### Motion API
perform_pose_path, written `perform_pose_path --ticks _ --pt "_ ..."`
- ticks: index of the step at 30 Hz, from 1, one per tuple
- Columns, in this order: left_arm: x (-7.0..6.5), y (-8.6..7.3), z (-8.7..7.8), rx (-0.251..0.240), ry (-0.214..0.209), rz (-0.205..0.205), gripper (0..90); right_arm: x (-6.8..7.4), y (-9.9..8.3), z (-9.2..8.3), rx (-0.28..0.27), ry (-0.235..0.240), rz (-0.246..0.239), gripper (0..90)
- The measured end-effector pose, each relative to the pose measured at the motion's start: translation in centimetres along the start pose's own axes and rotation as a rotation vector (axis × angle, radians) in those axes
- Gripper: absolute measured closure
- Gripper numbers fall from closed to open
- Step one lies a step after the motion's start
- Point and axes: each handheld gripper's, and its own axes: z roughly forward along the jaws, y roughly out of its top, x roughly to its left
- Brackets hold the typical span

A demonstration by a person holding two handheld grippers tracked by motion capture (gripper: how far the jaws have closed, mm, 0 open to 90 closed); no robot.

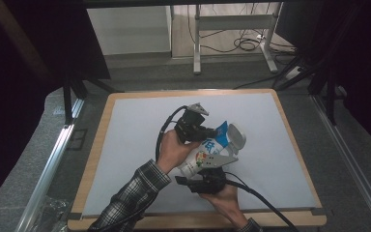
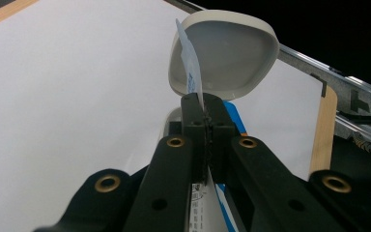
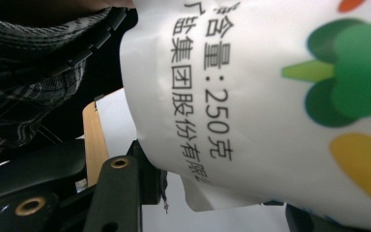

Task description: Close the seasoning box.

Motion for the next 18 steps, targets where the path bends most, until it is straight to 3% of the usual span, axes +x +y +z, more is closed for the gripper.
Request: perform_pose_path --ticks 18 --pt "0.01 0.15 0.1 0.0 -0.003 -0.009 89.9 0.04 0.06 -0.07 -0.003 0.002 0.004 55.5"
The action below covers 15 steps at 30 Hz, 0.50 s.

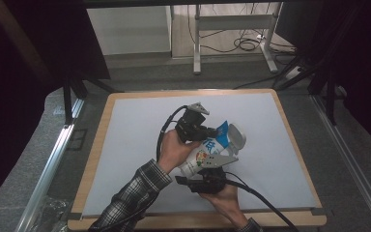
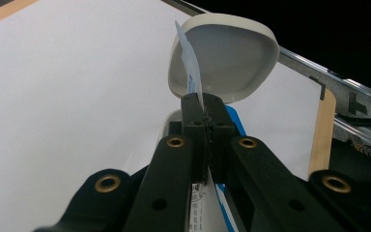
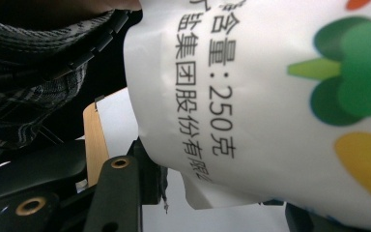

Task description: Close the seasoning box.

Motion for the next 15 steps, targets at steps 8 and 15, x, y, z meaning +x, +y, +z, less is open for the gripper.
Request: perform_pose_path --ticks 8,15 --pt "0.11 0.11 0.06 0.008 -0.003 -0.008 89.9 0.03 0.03 -0.01 0.0 0.001 0.002 55.5" --pt "0.09 0.13 0.06 0.009 -0.002 -0.01 89.9 0.05 0.04 -0.01 0.002 0.0 0.001 55.7"
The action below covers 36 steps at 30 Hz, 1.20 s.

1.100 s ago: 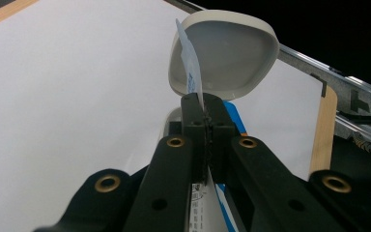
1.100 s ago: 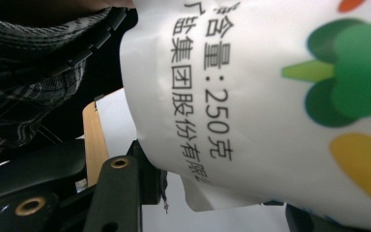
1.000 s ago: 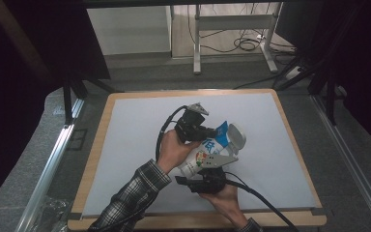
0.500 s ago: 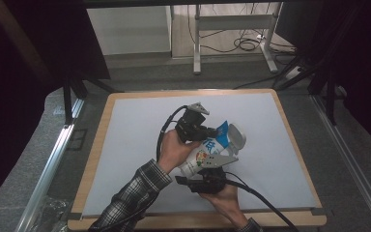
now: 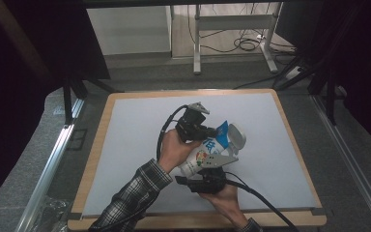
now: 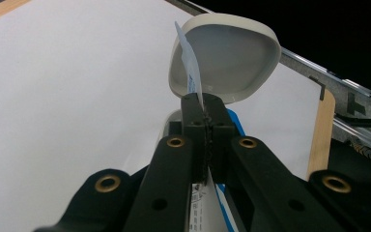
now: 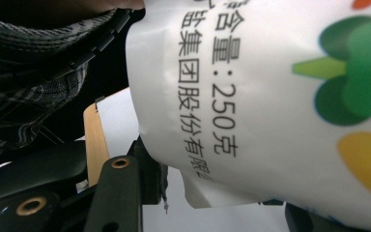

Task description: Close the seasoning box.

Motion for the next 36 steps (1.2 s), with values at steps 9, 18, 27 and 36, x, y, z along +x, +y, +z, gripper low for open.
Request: perform_pose_path --ticks 9,18,27,36 --pt "-0.04 0.11 0.01 0.003 0.003 -0.002 89.9 0.03 0.09 -0.01 -0.003 0.003 0.002 55.8" --pt "-0.06 0.22 -0.03 0.01 0.006 0.001 89.9 0.09 0.17 0.01 -0.004 0.005 0.001 55.9" --pt "-0.1 0.3 -0.02 0.015 0.007 0.002 89.8 0.14 0.25 0.03 -0.007 0.009 0.003 56.0" --pt "-0.1 0.38 -0.01 0.023 0.007 0.001 89.8 0.18 0.31 0.03 -0.008 0.011 0.0 56.0"
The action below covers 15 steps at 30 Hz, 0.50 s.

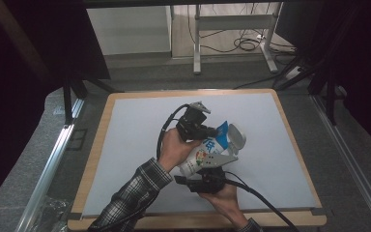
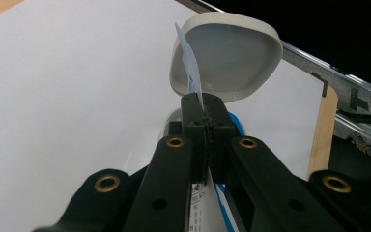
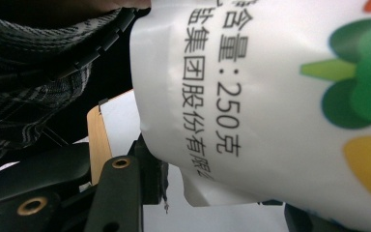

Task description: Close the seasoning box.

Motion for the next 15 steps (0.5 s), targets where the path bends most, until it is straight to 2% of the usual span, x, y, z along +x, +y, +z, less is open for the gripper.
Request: perform_pose_path --ticks 15 --pt "0.19 0.02 0.08 0.008 -0.004 -0.003 89.6 0.06 0.07 0.03 0.003 0.002 -0.002 56.1"
